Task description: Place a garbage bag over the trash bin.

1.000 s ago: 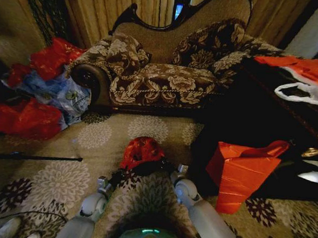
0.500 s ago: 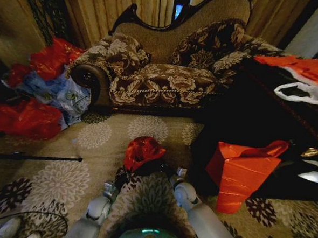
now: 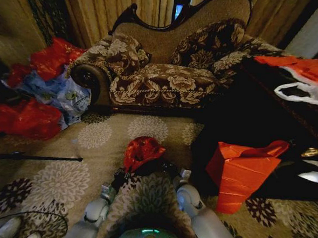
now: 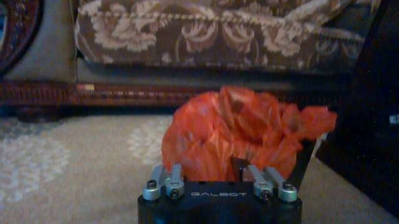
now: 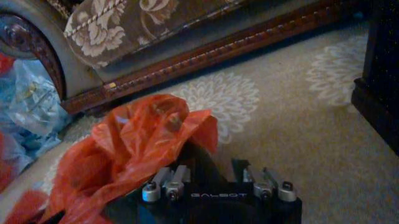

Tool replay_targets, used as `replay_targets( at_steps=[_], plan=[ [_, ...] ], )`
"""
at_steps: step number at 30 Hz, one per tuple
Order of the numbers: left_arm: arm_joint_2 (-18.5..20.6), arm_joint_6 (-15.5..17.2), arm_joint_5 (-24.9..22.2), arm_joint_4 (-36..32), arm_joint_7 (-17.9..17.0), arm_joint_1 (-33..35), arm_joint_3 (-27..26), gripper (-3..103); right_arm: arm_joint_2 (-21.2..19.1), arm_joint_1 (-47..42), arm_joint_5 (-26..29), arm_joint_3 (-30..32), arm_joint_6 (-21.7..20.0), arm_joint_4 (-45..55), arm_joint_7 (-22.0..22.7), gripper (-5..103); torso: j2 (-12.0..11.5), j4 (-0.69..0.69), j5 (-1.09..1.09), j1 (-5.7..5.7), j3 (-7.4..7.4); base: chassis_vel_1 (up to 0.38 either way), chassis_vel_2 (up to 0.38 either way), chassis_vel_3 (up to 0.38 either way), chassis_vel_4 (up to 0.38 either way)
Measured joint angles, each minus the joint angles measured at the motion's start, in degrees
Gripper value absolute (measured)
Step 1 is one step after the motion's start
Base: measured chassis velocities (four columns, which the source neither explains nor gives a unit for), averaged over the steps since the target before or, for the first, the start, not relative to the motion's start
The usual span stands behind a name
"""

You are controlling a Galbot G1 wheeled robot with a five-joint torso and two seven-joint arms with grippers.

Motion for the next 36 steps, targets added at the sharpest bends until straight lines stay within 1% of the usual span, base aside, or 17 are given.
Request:
replay_targets(
  at_steps=[1,2,3,4,5,6,9,10,11,12,14,16,17,22,26,29,36],
  plan=[
    [0.1,0.0,-0.2,-0.5,0.1,0.3,-0.1,46,0.0,-0.3,0.1,0.0,-0.1,0.6,0.3,43,0.0,0.0,0.01,0.0,0.0,0.0,0.0,0.0,0.0],
    [0.5,0.1,-0.9,-1.8,0.3,1.0,-0.2,57,0.2,-0.7,0.2,-0.6,-0.1,1.9,1.2,48,0.0,0.01,0.0,0.0,0.0,0.0,0.0,0.0,0.0],
    [0.6,0.2,-1.2,-2.5,0.4,1.3,-0.3,57,0.5,-0.6,0.2,-1.0,-0.1,2.3,1.5,54,0.0,0.01,0.0,0.0,0.0,0.0,0.0,0.0,0.0],
    [0.6,0.2,-1.2,-2.5,0.4,1.3,-0.3,57,0.5,-0.6,0.2,-1.0,-0.1,2.3,1.5,54,0.0,0.01,0.0,0.0,0.0,0.0,0.0,0.0,0.0],
    [0.7,0.6,-1.6,-3.3,0.4,1.7,-0.4,62,1.0,-0.4,0.3,-1.7,-0.1,2.7,2.1,59,0.0,0.01,0.01,0.0,0.0,0.0,0.0,0.0,0.0],
    [0.8,0.7,-1.7,-3.6,0.4,1.8,-0.4,68,1.2,-0.3,0.3,-2.0,-0.1,2.7,2.3,59,0.0,0.01,0.01,0.0,0.0,0.0,0.0,0.0,0.0],
    [1.2,1.1,-0.9,-5.7,0.4,2.9,-0.8,84,3.0,1.5,0.5,-4.0,0.0,2.5,3.7,76,0.0,0.02,0.01,0.0,0.0,0.0,0.0,0.0,0.0],
    [1.2,1.1,-0.9,-5.7,0.4,2.9,-0.8,84,3.0,1.5,0.5,-4.0,0.0,2.5,3.7,76,0.0,0.02,0.01,0.0,0.0,0.0,0.0,0.0,0.0],
    [1.4,1.2,-0.2,-6.3,0.4,3.2,-0.8,84,3.3,2.0,0.5,-4.4,0.1,2.2,3.8,76,0.0,0.02,0.01,0.0,0.0,0.0,0.0,0.0,0.0],
    [1.9,0.8,3.3,-7.8,0.4,3.9,-0.8,94,3.9,2.9,0.2,-4.7,0.2,0.9,3.7,86,0.0,0.03,0.01,0.0,0.0,0.0,0.0,0.0,0.0],
    [2.0,0.5,4.6,-8.2,0.4,4.1,-0.7,94,4.0,3.1,0.1,-4.6,0.2,0.5,3.6,86,0.0,0.03,0.01,0.0,0.0,0.0,0.0,0.0,0.0],
    [2.3,-1.6,10.2,-9.4,0.5,4.2,-0.4,100,3.5,3.3,-0.1,-3.9,0.2,-0.2,3.1,96,0.0,0.02,-0.01,0.0,0.0,0.0,0.0,0.0,0.0],
    [2.3,-1.6,10.2,-9.4,0.5,4.2,-0.4,100,3.5,3.3,-0.1,-3.9,0.2,-0.2,3.1,96,0.0,0.02,-0.01,0.0,0.0,0.0,0.0,0.0,0.0],
    [5.4,-1.5,17.7,-12.1,2.6,2.6,0.7,100,1.9,2.2,-0.6,0.9,0.3,-1.3,2.0,100,0.0,0.02,0.02,0.0,0.0,0.0,0.0,0.0,0.0],
    [7.9,-1.2,18.5,-8.6,3.7,-0.3,2.5,100,0.6,0.4,-0.8,4.0,0.4,-1.3,1.2,100,0.0,-0.01,0.01,0.0,0.01,0.0,0.0,0.0,0.0],
    [8.1,-0.9,18.5,-5.6,4.0,-1.8,3.7,100,-0.3,-0.6,-0.7,4.9,0.5,-0.7,0.7,100,0.0,0.01,0.0,0.0,0.01,0.0,0.0,0.0,0.0],
    [4.9,-0.3,16.2,-0.9,3.5,-3.7,6.0,103,-0.3,-1.4,-0.8,5.4,0.6,-0.6,0.4,100,0.0,0.01,0.02,0.0,0.0,0.0,0.0,0.0,0.0]
  ],
)
